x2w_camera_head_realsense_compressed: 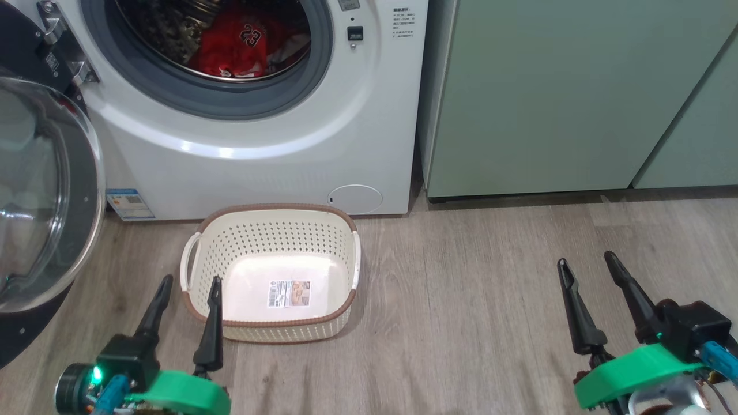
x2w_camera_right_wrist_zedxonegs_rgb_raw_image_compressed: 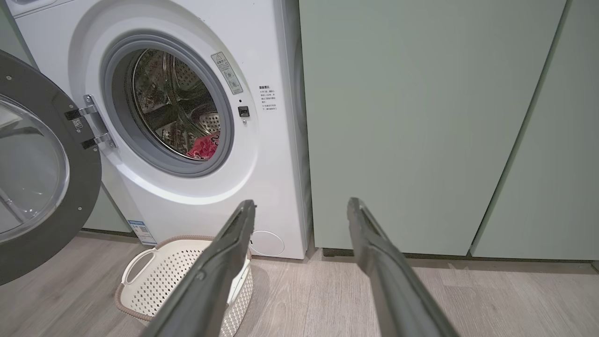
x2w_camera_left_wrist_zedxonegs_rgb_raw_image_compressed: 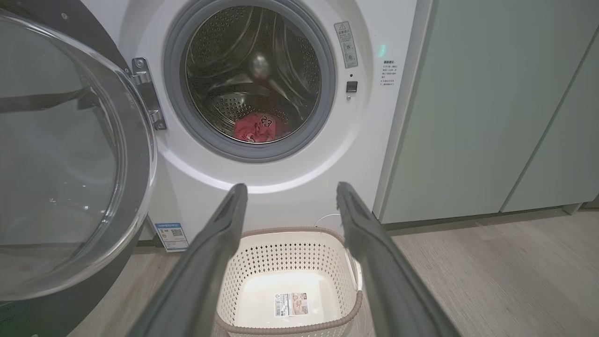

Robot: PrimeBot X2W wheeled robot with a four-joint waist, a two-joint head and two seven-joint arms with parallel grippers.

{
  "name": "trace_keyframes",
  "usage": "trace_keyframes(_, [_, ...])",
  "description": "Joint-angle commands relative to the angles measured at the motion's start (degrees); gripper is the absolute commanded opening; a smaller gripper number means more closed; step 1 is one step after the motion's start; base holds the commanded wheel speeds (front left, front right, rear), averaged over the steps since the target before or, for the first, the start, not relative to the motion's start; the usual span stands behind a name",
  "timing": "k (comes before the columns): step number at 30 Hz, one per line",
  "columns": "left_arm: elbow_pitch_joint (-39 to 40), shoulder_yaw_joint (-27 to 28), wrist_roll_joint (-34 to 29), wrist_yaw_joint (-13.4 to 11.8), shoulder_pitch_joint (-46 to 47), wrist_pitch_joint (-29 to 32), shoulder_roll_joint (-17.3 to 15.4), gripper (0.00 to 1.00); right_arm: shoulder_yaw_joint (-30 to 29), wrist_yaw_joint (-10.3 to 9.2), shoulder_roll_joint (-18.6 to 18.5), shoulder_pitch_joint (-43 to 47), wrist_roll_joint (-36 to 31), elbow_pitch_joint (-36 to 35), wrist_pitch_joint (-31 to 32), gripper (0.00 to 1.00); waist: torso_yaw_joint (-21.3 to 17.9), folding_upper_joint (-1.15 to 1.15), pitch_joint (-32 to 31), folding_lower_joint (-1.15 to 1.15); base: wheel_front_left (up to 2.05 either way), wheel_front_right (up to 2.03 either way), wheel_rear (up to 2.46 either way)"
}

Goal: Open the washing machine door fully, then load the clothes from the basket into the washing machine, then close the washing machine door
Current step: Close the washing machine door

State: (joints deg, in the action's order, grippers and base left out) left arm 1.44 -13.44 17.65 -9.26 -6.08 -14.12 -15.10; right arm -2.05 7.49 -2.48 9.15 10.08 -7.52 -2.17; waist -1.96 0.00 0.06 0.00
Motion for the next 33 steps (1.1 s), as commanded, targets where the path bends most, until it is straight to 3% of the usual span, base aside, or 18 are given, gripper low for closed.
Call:
trace_keyframes(1, [1.97, 1.9, 0.59, -0.27, 2.54, -0.25, -1.29, 1.0, 1.12, 0.0, -0.4, -1.24, 0.13, -2.01, -0.15, 1.0, 0.02, 0.0, 0.03, 0.0, 0.0, 0.0, 0.0])
trace_keyframes(18, [1.51, 1.44, 0.86, -0.72, 3.25, -0.31, -1.37, 1.0, 0.4, 0.0, -0.4, -0.89, 0.06, -2.05, -0.31, 1.0, 1.76, 0.0, 0.17, 0.0, 0.0, 0.0, 0.0])
trace_keyframes(23, [1.63, 1.24, 0.76, -1.11, 3.93, -0.06, -1.2, 1.0, -0.19, 0.0, -0.4, -0.44, 0.11, -2.48, -0.24, 1.0, 5.95, 0.0, 0.72, 0.0, 0.0, 0.0, 0.0])
trace_keyframes(33, [2.38, 2.66, 0.79, -3.34, 3.48, -0.17, -1.07, 1.0, 0.44, 0.0, -0.4, -0.81, 0.16, -2.87, -0.09, 1.0, 20.94, 0.0, 0.98, 0.0, 0.0, 0.0, 0.0])
